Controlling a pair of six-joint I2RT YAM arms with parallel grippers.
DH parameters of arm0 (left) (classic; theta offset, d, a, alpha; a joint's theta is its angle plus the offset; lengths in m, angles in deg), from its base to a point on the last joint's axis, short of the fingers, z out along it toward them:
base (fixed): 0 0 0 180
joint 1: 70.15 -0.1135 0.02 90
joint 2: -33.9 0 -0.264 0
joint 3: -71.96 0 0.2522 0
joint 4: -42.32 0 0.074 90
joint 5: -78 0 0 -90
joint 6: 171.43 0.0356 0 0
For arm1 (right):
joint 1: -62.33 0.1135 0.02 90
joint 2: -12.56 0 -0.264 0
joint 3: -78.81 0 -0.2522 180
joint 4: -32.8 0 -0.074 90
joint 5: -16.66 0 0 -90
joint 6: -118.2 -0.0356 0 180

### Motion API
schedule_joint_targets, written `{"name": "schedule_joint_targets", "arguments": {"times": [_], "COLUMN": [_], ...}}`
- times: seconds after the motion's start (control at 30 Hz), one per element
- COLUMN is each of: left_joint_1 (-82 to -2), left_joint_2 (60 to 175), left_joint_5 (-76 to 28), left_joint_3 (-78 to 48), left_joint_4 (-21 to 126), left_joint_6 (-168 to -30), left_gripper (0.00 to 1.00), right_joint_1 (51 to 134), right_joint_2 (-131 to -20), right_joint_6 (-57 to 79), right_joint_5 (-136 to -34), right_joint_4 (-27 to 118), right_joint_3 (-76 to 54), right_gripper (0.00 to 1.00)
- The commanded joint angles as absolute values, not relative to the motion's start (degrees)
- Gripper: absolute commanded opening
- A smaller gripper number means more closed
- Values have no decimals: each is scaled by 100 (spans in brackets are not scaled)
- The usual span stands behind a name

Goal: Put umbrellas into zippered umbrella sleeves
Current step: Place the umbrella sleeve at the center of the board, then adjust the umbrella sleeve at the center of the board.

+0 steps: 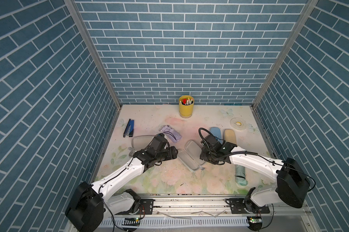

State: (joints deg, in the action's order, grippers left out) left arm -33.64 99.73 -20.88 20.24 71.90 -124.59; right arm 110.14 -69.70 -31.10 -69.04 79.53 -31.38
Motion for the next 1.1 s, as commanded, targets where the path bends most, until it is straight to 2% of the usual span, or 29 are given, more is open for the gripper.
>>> {"name": "schedule_joint_targets", "arguments": {"times": [0.0,0.13,0.3,0.33,0.43,0.47,0.57,0.6,0.7,0.77,0.83,0.9,0.93,1.07], "left_joint_1": [-3012,-2771,-2735,-2734,-2775,-2820,-2996,-3057,-3221,-3242,-3245,-3245,-3245,-3245], "left_joint_2": [10167,10502,10774,10839,11101,11206,11415,11460,11512,11474,11452,11470,11484,11480], "left_joint_5": [-2333,-2414,-2386,-2371,-2419,-2473,-2657,-2704,-2823,-2816,-2868,-2956,-2993,-3133], "left_joint_3": [2313,2597,2818,2838,2795,2759,2697,2683,2565,2451,2385,2366,2374,2384], "left_joint_4": [6467,5909,5480,5358,5085,5043,4903,4872,4989,5198,5307,5301,5265,5188], "left_joint_6": [-12963,-13312,-13423,-13426,-13389,-13345,-13243,-13220,-13031,-12862,-12760,-12723,-12727,-12791], "left_gripper": [83,82,75,72,59,55,48,47,44,43,44,45,46,57], "right_joint_1": [10791,10552,10108,10022,9979,9978,9965,9953,9745,9359,8756,8201,7932,7209], "right_joint_2": [-7184,-8012,-8999,-9124,-9196,-9065,-8484,-8323,-7873,-7444,-7103,-6792,-6615,-6294], "right_joint_6": [-890,737,1113,1062,785,608,77,-65,-288,-305,-381,-460,-526,-627], "right_joint_5": [-6864,-7372,-7772,-7905,-8603,-8801,-9264,-9354,-9281,-8641,-8052,-7373,-7032,-6272], "right_joint_4": [9011,9384,9184,9078,9043,9006,8858,8868,9221,9620,9963,10135,10193,10235], "right_joint_3": [-2501,-1710,-1160,-1120,-1145,-1263,-1678,-1774,-1943,-2065,-2272,-2516,-2662,-3120], "right_gripper": [57,59,55,50,25,20,19,21,45,56,62,82,98,99]}}
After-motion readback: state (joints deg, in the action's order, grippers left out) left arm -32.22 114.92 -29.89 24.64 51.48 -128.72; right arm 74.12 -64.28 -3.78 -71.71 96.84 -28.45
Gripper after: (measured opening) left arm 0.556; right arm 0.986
